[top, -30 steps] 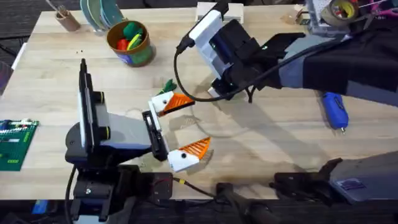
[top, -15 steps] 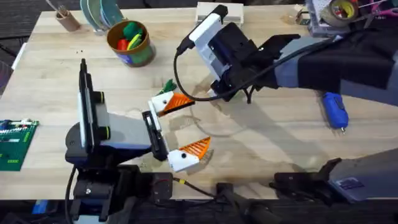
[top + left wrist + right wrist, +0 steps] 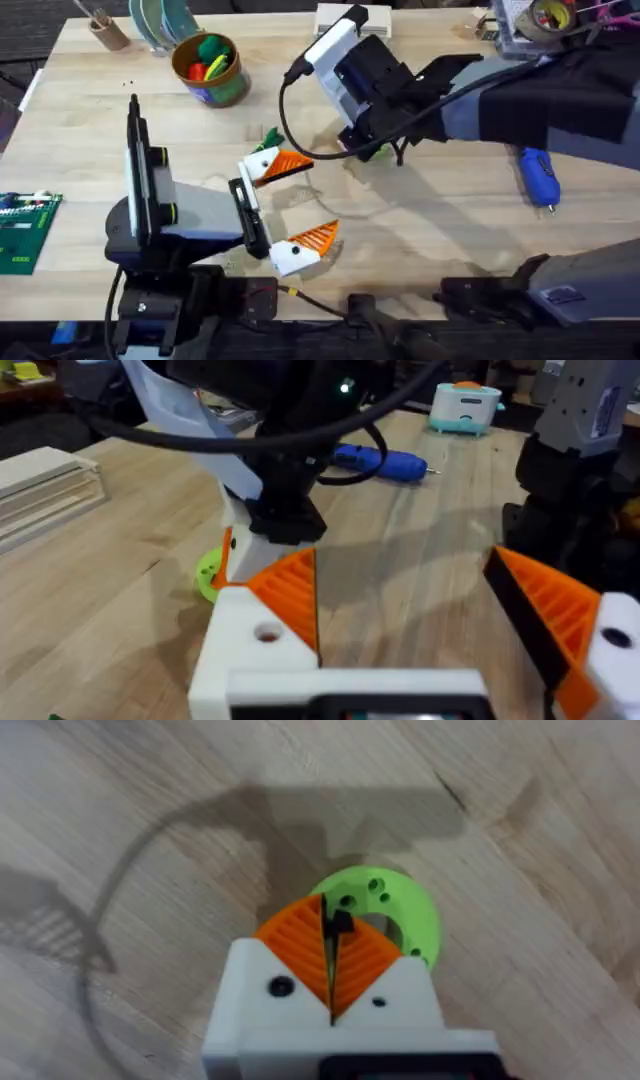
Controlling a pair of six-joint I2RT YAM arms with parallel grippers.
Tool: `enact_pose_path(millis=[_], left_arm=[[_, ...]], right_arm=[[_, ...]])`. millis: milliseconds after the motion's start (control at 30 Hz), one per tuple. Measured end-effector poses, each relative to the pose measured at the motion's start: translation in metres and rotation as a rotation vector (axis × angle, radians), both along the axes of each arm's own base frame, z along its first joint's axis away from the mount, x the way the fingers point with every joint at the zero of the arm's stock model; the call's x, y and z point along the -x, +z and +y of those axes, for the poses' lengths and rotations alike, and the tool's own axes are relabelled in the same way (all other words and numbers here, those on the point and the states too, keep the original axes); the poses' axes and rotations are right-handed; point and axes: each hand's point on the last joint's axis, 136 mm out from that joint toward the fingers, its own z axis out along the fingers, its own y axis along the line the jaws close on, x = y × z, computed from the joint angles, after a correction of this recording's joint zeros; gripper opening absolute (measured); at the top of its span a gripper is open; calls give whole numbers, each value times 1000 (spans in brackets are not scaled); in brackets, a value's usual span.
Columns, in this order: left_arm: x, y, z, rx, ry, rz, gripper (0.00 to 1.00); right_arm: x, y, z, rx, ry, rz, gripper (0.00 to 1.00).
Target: Pick up the gripper from the table and insert it into the empty holder that is missing its gripper. Then pick up a screw, insert it into the mounting hole, and use the screwdriver to tighten it. Finally, clean up the table by picking up the vegetable and placing it into the bucket.
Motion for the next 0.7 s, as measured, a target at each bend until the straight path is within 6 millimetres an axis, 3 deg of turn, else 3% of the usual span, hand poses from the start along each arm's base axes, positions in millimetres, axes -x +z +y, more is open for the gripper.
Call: enact_pose_path(millis=[700], left_arm=[[0,0,0,0,0,0,993]], right_arm=[[-10,18,-2,29,-20,-31,9]])
